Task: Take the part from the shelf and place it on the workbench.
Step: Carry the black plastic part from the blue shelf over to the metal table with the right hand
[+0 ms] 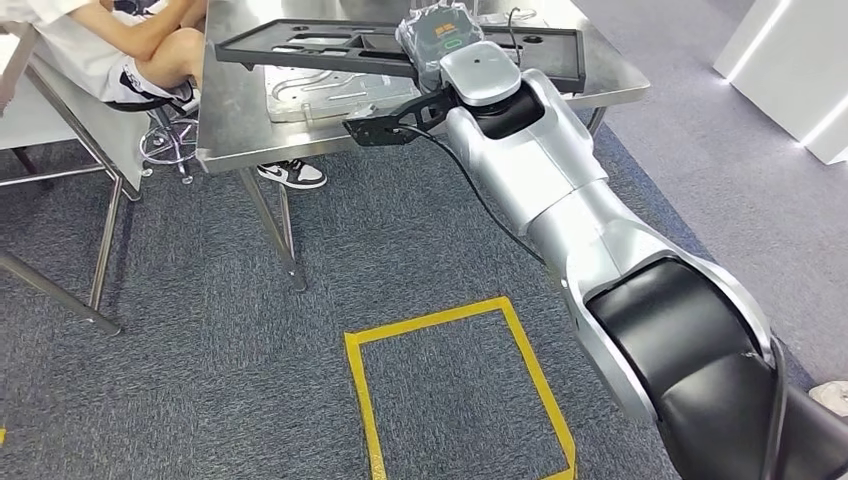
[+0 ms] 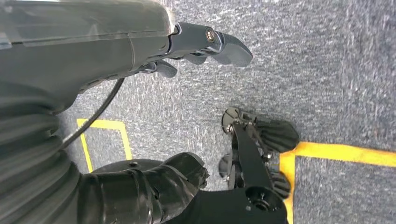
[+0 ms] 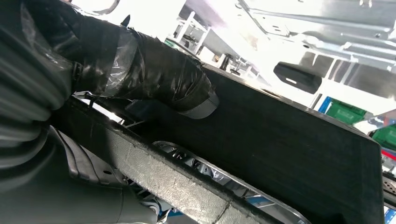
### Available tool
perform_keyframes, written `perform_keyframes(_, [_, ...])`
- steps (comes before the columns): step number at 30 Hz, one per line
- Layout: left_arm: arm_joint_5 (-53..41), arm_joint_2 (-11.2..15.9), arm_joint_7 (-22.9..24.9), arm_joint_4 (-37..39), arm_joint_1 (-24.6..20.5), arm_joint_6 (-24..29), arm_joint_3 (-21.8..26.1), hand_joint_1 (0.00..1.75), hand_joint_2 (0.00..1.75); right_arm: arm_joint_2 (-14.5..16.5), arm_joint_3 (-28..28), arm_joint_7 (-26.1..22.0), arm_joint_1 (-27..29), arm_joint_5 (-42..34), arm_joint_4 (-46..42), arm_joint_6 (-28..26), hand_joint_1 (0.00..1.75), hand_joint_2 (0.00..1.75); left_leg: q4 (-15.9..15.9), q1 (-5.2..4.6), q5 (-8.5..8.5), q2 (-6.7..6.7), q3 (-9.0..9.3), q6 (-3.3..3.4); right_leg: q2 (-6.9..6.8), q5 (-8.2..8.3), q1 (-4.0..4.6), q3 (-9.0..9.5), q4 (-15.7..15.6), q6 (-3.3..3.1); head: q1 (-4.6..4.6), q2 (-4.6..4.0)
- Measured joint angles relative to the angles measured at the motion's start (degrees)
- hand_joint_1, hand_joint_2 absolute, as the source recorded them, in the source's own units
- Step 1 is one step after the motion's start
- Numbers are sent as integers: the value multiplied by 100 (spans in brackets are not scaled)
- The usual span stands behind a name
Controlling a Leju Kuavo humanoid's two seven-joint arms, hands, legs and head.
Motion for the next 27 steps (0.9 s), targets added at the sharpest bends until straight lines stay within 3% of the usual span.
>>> perform_keyframes(3, [-10,-3,7,0,-10,0,-2,0,175,1,0,5,-9,-2,-1,-5,175,175,-21,2,-5,-10,-3,-71,3,28,47,137,-304,-49,1,0])
perform_keyframes(6, [-25,23,9,-1,-15,0,-2,0,175,-6,0,11,-6,-12,-10,-16,175,175,134,7,-143,14,-53,-141,-16,61,-16,237,-437,-100,-3,0])
perform_keyframes(9, [-42,44,11,-1,-6,0,-2,0,175,-9,0,10,5,-28,-20,-32,175,175,1097,33,-570,39,-514,-206,-17,57,-38,303,-488,-140,-9,0])
perform_keyframes(11, [-43,49,11,-1,-5,0,-2,0,175,-9,0,-5,38,-37,-20,-34,175,175,1524,59,-628,44,-782,-251,-11,37,-42,308,-471,-138,-9,0])
perform_keyframes(12, [-44,50,12,-1,-6,1,-2,0,175,-9,0,-13,52,-38,-20,-34,175,175,1420,72,-495,48,-765,-266,-6,22,-45,310,-454,-127,-9,0])
perform_keyframes(14, [-46,60,13,-1,-6,3,-2,0,175,-9,0,-18,63,-39,-25,-34,175,175,702,97,-79,63,-464,-277,0,-25,-55,318,-401,-87,-8,0])
perform_keyframes(16, [-48,67,14,-1,-10,4,-2,0,175,-14,0,-15,54,-39,-31,-34,175,175,108,81,116,70,-175,-245,4,-67,-43,303,-346,-28,-8,0])
perform_keyframes(19, [-50,70,15,-1,-15,3,-2,0,175,-24,0,-7,53,-39,-37,-36,175,175,-13,54,106,54,-114,-146,7,-75,-35,287,-342,61,-4,0])
perform_keyframes(21, [-49,73,15,-1,-14,4,-2,0,175,-32,0,6,50,-39,-51,-39,175,175,-63,67,131,57,-83,-72,6,-164,-48,247,-231,114,-2,0])
perform_keyframes(23, [-49,76,15,-1,-18,6,-3,0,175,-54,0,15,42,-39,-65,-42,175,175,-92,74,140,63,-57,-11,6,-462,-57,-6,322,142,0,0])
perform_keyframes(25, [-51,80,15,-1,-22,5,-4,0,175,-72,0,18,57,-39,-66,-43,175,175,-84,67,126,63,-53,18,7,-751,-54,-388,1074,155,-1,0])
perform_keyframes(26, [-54,80,15,-1,-22,5,-4,0,175,-74,0,20,72,-39,-66,-43,175,175,-75,64,116,61,-50,23,7,-760,-55,-499,1254,154,0,0])
perform_keyframes(27, [-56,81,15,-1,-22,4,-4,0,175,-75,0,23,83,-39,-67,-42,175,175,-64,63,105,58,-47,24,6,-672,-55,-515,1237,147,0,0])
